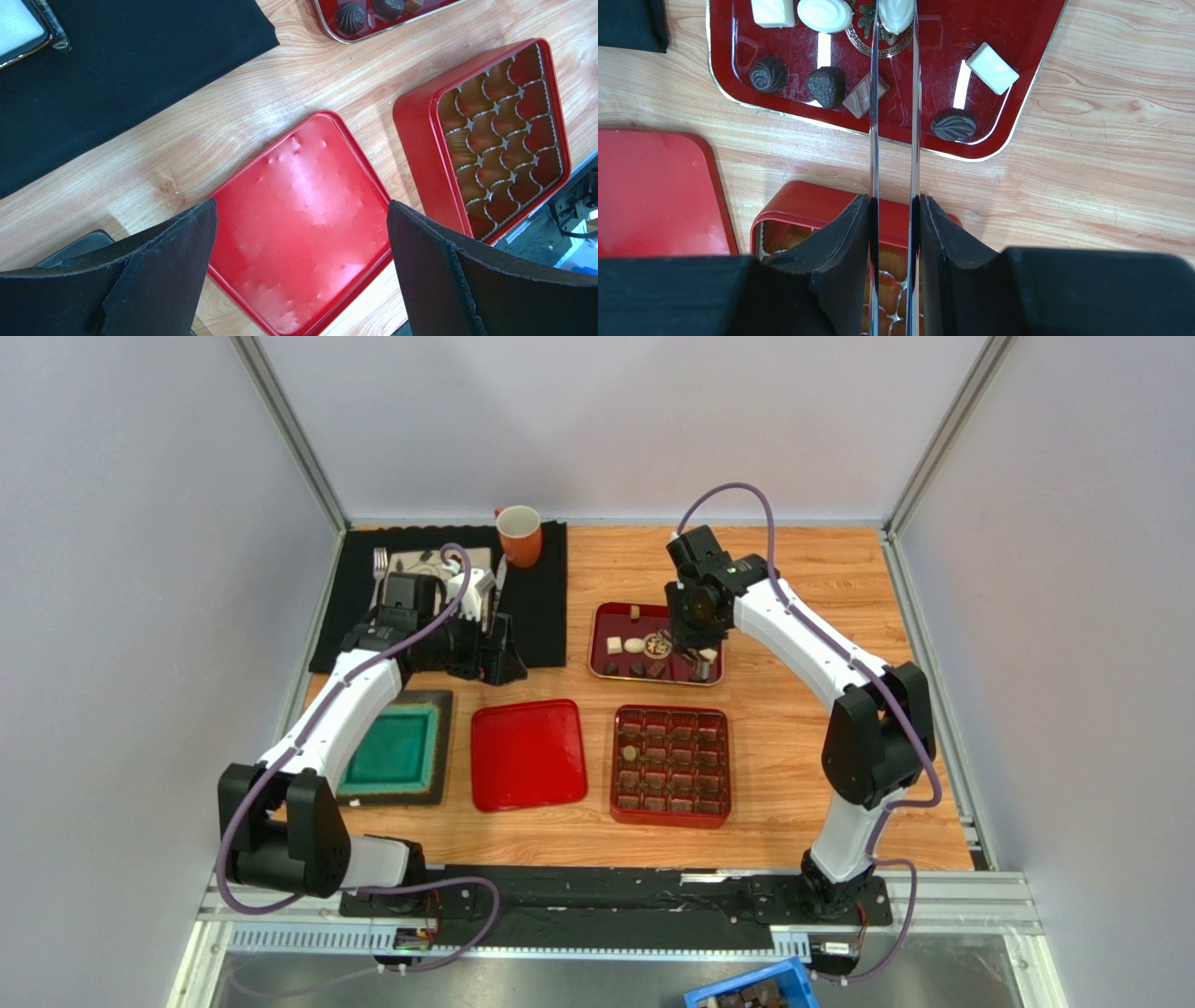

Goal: Pack the chocolate
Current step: Pick up the fake chocolate from the plate, then place the fake chocolate in the packing box.

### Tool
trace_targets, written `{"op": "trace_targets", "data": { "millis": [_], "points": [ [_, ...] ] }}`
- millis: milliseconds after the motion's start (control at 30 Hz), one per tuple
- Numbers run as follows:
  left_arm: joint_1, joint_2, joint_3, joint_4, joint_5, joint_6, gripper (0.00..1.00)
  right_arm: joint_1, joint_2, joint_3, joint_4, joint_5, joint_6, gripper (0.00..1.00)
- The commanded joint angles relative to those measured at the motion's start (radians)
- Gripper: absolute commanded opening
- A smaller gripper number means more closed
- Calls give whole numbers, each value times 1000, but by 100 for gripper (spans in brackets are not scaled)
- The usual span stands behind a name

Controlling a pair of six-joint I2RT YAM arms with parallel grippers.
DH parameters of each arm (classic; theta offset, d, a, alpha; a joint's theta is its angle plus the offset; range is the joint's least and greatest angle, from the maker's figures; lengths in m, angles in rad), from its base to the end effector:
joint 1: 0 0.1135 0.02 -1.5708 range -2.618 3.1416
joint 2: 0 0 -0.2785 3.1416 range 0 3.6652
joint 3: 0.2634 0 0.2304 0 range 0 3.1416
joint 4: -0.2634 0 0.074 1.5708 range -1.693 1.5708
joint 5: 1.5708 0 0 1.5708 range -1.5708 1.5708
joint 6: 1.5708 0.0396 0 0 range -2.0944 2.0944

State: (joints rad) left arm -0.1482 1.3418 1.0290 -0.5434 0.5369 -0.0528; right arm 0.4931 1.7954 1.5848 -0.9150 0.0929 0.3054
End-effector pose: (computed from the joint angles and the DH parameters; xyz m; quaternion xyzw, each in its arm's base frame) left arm 0.2519 -0.0581 0.2918 0.1357 0.8978 -0.2811 0.3106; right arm 0.3197 0.1676 0.2948 -0.0811 0.9709 0.0440 0.2208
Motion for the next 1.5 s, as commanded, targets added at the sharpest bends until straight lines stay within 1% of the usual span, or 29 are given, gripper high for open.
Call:
{"op": "trace_targets", "data": {
  "millis": [0, 300, 533, 633, 800, 1033, 1200, 1467],
  "points": [
    [7, -33, 13, 7, 6, 18, 99, 12, -100, 46, 24, 5, -2, 29],
    [10, -36, 9, 8, -2, 19, 99, 44, -257, 0, -73, -13, 20, 29],
    [10, -36, -3, 8, -5, 18, 99, 127, -454, -98, -168, -39, 76, 29],
    [10, -36, -4, 8, -9, 16, 99, 169, -510, -131, -199, -42, 113, 29],
    [10, -47, -12, 10, -2, 7, 99, 266, -542, -167, -242, -25, 170, 29],
    [10, -56, -15, 7, 0, 8, 99, 343, -554, -245, -220, -31, 233, 29],
    [10, -56, -9, 0, 2, 14, 99, 363, -548, -290, -191, -36, 253, 29],
    [10, -62, -12, 2, 5, 16, 99, 364, -521, -281, -174, -27, 242, 30]
  ]
}}
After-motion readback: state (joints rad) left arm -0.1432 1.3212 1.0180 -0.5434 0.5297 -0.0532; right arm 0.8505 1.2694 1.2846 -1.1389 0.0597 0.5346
